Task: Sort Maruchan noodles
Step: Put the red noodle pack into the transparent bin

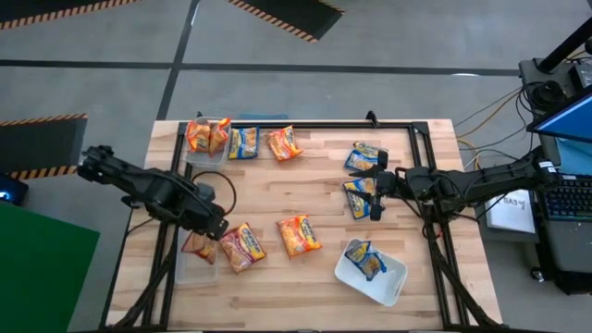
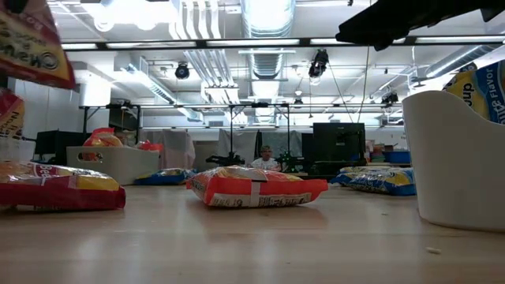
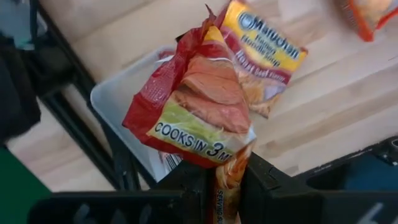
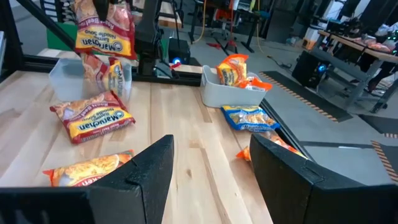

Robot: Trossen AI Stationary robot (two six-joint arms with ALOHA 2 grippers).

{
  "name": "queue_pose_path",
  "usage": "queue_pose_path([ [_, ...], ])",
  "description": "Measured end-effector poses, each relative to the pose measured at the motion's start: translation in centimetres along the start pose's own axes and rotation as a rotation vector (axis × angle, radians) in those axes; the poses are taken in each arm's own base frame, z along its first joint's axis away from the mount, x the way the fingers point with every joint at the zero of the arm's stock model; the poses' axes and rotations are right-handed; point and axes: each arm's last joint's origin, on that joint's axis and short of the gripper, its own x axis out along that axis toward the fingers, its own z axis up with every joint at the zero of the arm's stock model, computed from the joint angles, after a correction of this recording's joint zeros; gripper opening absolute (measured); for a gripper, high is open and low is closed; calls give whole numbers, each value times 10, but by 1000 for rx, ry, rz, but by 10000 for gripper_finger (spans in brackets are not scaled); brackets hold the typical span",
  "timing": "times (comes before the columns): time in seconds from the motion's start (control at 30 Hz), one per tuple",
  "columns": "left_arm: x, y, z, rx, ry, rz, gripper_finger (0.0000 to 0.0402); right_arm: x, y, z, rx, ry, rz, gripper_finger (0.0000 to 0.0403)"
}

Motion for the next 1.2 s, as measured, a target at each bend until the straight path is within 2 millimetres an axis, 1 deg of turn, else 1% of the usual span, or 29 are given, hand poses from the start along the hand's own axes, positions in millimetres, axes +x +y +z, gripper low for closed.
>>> queue_pose_path([
  [0.2, 0, 16, -2, -29, 27, -13, 36, 0, 0, 0, -6, 0, 0, 201],
  [0.37, -13, 29, -8, -11, 33, -84, 36, 0, 0, 0, -6, 0, 0, 201],
  [0.43, -16, 36, -8, -41, -9, -104, 36, 0, 0, 0, -5, 0, 0, 201],
  [0.5, -13, 40, -7, -60, -74, -106, 36, 0, 0, 0, -5, 0, 0, 201],
  [0.57, -5, 41, -7, -73, -75, -77, 36, 0, 0, 0, -4, 0, 0, 201],
  [0.63, 6, 41, -8, -75, -30, -25, 36, 0, 0, 0, -3, 0, 0, 201],
  [0.77, 34, 44, -9, -127, 60, 88, 36, 0, 0, -1, 4, 2, 1, 201],
  [0.87, 53, 37, -9, -132, 77, 45, 36, 0, 0, -1, 4, 3, 1, 201],
  [1.0, 70, 22, -8, -124, 64, -54, 36, 0, 0, -1, 4, 3, 1, 201],
  [1.1, 82, 17, -8, -130, 78, 6, 36, 0, 0, -1, 4, 3, 1, 201],
  [1.2, 89, 13, -9, -133, 121, 62, 36, 0, 0, -1, 4, 3, 1, 201],
])
